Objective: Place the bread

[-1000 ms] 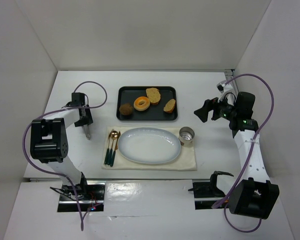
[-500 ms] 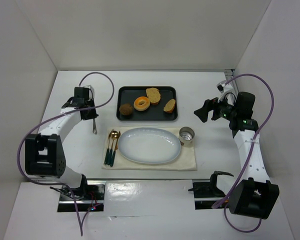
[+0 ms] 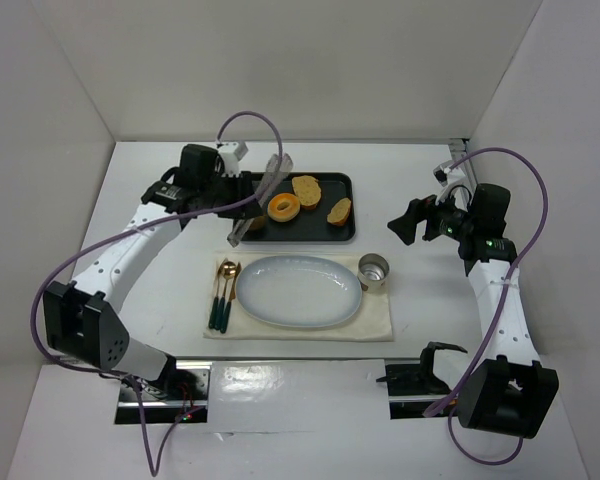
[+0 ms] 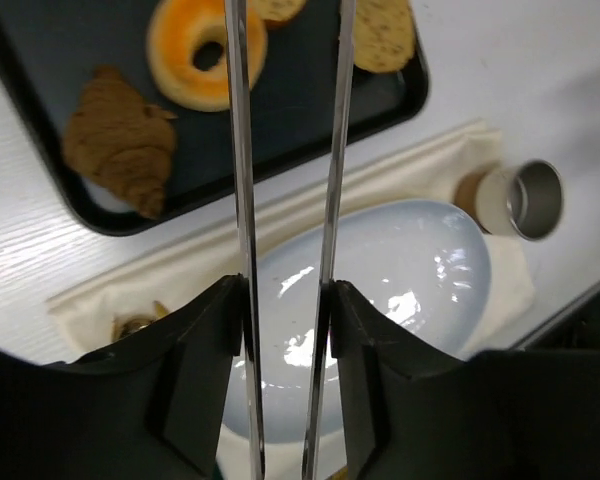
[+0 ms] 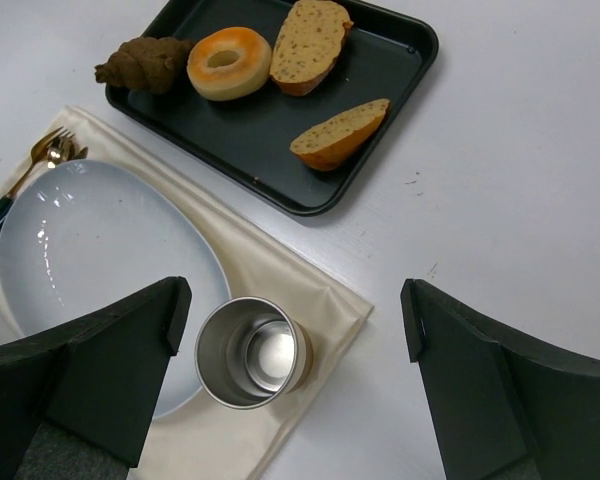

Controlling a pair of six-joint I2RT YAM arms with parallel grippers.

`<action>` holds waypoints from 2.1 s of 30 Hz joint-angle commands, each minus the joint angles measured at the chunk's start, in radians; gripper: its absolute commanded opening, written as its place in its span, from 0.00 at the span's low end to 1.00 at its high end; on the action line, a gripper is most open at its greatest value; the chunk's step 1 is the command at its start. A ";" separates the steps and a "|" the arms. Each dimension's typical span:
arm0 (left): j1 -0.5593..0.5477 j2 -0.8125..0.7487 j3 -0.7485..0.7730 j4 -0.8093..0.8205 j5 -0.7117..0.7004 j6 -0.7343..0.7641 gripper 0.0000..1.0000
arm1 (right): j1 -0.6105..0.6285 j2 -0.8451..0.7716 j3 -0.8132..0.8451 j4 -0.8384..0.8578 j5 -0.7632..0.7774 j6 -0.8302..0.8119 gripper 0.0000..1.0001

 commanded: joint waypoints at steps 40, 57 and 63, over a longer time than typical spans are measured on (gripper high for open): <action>-0.250 0.340 0.307 -0.129 -0.435 0.175 0.56 | 0.006 -0.009 0.039 -0.008 -0.010 -0.031 1.00; -0.232 0.305 0.267 -0.138 -0.337 0.184 0.57 | 0.006 0.001 0.039 -0.008 -0.010 -0.031 1.00; -0.241 0.294 0.267 -0.196 -0.337 0.193 0.57 | 0.006 0.001 0.039 -0.008 -0.010 -0.031 1.00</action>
